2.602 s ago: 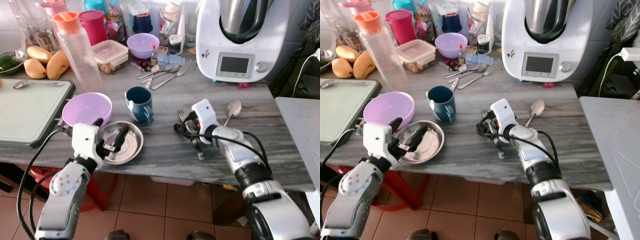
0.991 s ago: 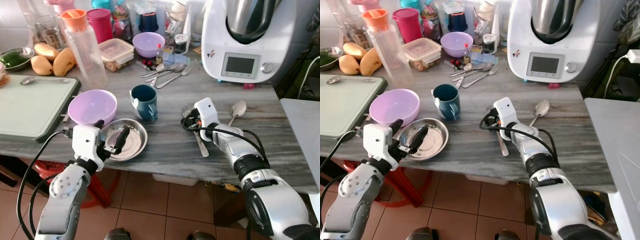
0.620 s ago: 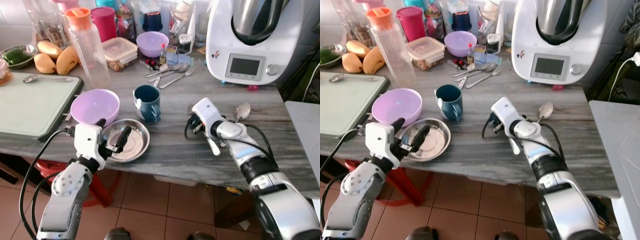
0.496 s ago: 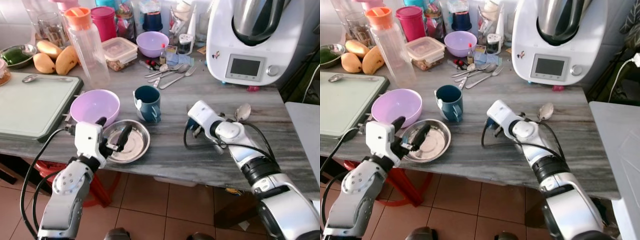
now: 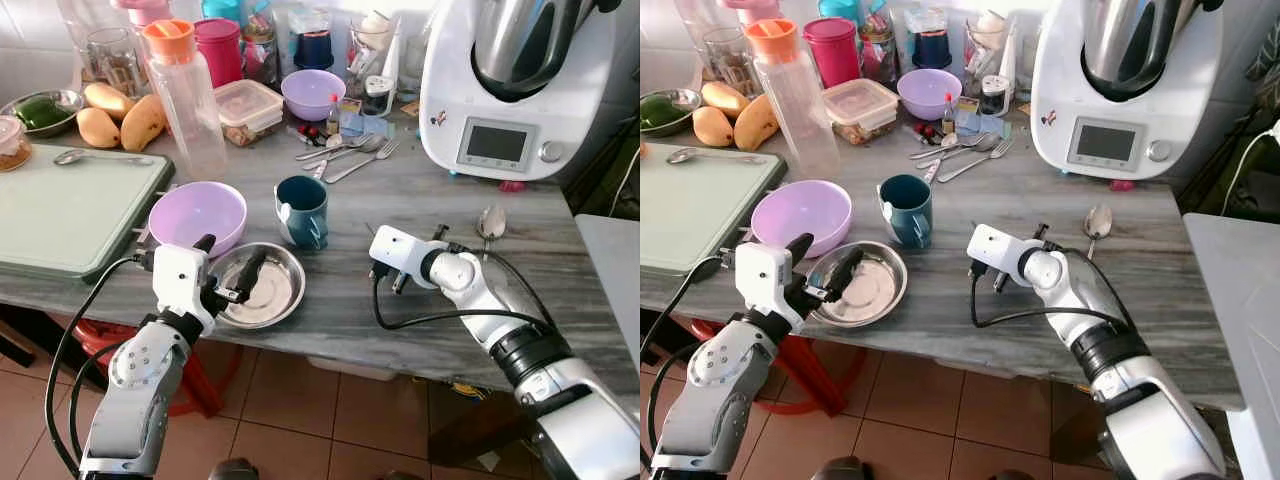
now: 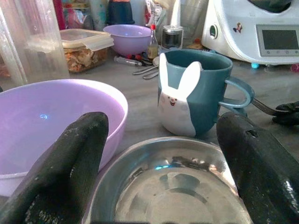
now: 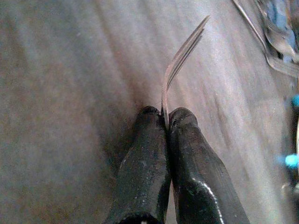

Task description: Setting the table

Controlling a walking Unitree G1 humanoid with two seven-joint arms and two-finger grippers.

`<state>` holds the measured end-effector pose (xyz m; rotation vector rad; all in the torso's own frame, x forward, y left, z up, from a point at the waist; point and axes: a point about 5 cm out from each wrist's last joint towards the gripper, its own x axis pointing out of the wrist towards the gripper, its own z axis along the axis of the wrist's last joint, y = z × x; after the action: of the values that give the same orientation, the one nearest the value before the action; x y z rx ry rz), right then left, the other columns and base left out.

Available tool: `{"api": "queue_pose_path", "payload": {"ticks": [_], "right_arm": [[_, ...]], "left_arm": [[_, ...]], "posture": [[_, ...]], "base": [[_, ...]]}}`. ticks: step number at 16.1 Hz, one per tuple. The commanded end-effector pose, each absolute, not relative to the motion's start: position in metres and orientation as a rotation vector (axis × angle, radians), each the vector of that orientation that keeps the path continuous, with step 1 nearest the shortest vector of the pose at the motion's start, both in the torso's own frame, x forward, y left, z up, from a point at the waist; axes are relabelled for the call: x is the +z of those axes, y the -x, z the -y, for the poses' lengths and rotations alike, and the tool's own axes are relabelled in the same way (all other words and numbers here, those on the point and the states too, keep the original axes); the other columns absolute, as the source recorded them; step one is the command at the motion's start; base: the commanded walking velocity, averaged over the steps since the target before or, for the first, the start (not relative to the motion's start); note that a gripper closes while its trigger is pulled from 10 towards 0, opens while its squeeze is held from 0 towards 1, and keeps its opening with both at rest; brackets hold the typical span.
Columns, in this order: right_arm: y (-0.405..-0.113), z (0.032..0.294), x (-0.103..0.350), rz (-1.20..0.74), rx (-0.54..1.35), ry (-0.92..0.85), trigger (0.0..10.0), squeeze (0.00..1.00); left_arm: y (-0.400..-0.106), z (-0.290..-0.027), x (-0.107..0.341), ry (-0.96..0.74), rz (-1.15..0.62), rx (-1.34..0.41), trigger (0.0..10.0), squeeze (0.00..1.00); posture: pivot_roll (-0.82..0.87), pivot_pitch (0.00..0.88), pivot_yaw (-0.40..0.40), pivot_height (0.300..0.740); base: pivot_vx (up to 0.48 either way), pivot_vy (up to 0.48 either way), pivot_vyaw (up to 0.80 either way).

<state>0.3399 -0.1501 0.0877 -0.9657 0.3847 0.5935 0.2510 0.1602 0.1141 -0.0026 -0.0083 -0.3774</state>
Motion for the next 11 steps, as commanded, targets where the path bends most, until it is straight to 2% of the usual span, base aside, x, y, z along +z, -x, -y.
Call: {"api": "queue_pose_path", "payload": {"ticks": [1,2,5,11], "right_arm": [[-0.313,0.171,0.042,-0.631,0.592,0.901,5.8,1.0],[-0.318,0.168,0.049,-0.582,0.533,0.805,10.0,1.0],[-0.322,0.165,0.059,-0.524,0.497,0.692,10.0,1.0],[-0.322,0.165,0.06,-0.516,0.505,0.688,10.0,1.0]], "left_arm": [[-0.253,-0.162,0.116,-0.011,0.015,-0.377,10.0,0.0],[-0.253,-0.162,0.116,-0.012,0.015,-0.379,10.0,0.0],[-0.254,-0.162,0.116,-0.013,0.014,-0.382,10.0,0.0],[-0.254,-0.162,0.116,-0.013,0.014,-0.385,10.0,0.0]], "posture": [[0.02,0.018,0.025,0.74],[0.02,0.017,0.026,0.74],[0.02,0.019,0.031,0.74],[0.02,0.018,0.032,0.74]], "base": [[0.0,0.0,0.0],[0.0,0.0,0.0],[0.0,0.0,0.0],[0.0,0.0,0.0]]}}
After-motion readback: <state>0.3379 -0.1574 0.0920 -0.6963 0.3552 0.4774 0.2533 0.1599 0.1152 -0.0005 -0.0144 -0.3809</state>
